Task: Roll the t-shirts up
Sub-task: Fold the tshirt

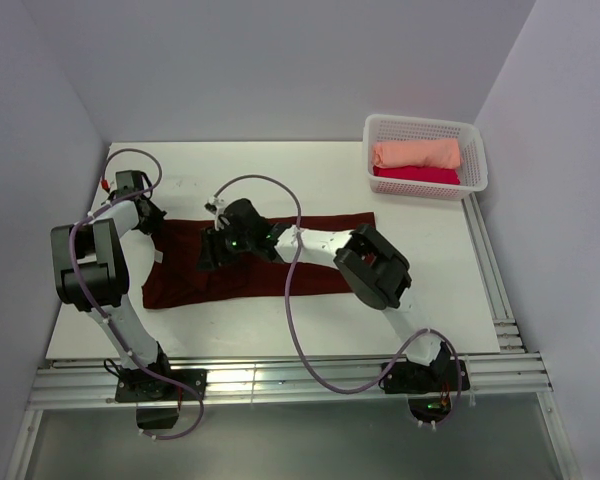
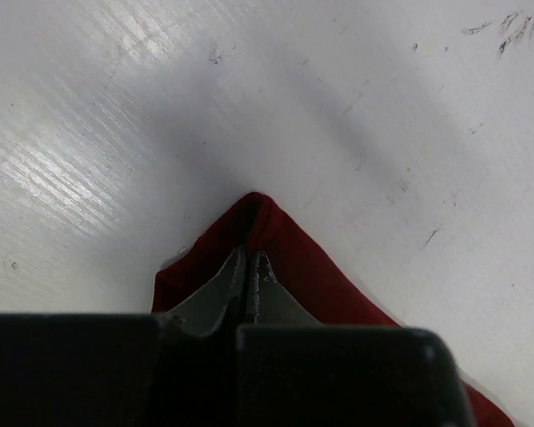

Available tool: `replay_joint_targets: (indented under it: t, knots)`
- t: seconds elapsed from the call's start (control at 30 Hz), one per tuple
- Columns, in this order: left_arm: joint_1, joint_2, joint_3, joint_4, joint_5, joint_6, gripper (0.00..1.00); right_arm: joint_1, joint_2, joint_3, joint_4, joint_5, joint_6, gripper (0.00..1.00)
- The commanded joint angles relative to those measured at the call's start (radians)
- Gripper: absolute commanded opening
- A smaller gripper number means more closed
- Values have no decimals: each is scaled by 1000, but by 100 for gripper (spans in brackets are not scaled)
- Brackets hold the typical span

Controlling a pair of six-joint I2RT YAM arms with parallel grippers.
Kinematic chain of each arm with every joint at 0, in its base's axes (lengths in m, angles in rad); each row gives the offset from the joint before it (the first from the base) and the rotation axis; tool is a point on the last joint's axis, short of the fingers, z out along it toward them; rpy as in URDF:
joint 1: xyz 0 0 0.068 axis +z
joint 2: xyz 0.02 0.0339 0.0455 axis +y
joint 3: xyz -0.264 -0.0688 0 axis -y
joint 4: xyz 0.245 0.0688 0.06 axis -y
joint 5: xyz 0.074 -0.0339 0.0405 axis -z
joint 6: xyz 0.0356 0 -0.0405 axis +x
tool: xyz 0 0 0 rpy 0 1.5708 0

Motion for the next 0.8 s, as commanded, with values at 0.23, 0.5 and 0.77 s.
replay_joint_targets:
  t: [0.23,0.5,0.77]
  knots:
    - [-3,3,31,13,-19,21,0,4,124,128,-23,7,41,57]
    - [-6,0,28,13,-21,23,0,4,139,119,-4,-22,52,50]
    - [-6,2,28,12,-24,24,0,4,109,76,54,-99,90,11]
